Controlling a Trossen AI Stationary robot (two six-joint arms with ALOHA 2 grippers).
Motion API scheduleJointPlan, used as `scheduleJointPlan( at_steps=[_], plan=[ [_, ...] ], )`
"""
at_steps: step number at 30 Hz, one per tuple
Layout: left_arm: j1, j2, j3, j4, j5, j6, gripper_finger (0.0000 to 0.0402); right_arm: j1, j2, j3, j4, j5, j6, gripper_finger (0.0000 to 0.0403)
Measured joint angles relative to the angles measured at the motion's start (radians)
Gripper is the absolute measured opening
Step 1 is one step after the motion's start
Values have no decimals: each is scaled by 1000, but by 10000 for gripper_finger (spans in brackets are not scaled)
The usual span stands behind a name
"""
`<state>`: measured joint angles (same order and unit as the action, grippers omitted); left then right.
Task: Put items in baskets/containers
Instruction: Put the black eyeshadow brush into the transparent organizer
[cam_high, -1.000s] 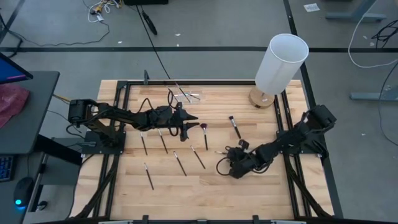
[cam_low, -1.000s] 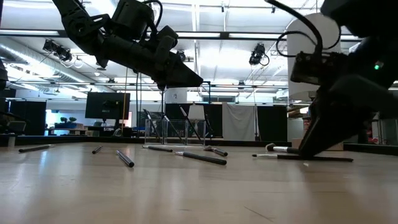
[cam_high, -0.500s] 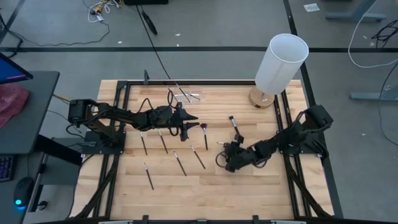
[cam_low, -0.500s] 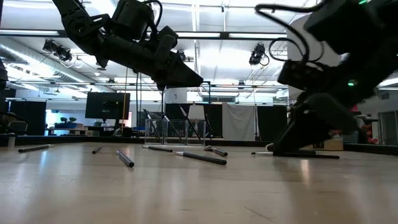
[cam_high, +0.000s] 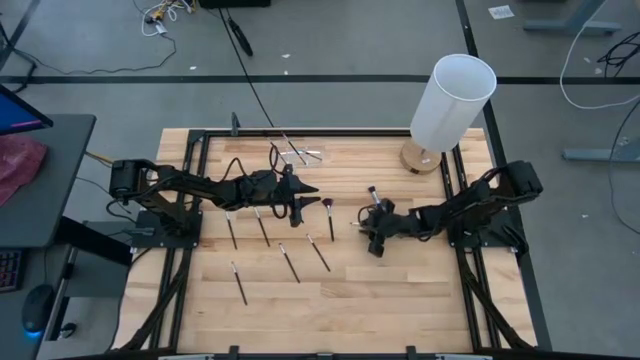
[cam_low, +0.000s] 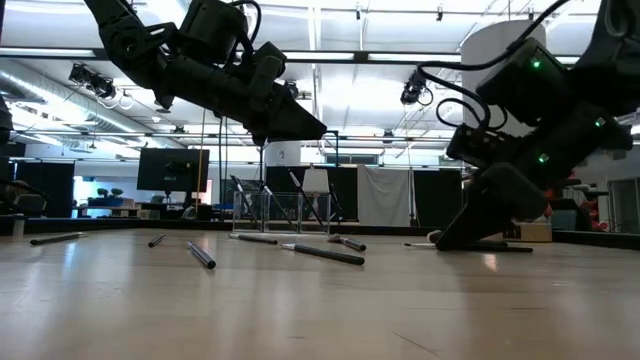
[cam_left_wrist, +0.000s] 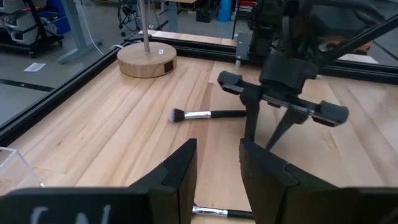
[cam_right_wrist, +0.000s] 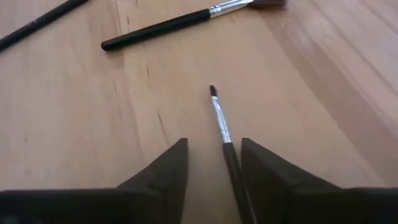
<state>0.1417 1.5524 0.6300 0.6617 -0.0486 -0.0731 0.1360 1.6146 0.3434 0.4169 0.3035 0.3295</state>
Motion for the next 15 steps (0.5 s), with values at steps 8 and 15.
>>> scheduleJointPlan(
  at_steps=[8,15],
  plan=[
    [0,0,0,0,0,6,122,0,13,-28,36,20,-67,34],
    [0,0,0,0,0,6,122,-2,16,-29,42,2,-110,6]
  ],
)
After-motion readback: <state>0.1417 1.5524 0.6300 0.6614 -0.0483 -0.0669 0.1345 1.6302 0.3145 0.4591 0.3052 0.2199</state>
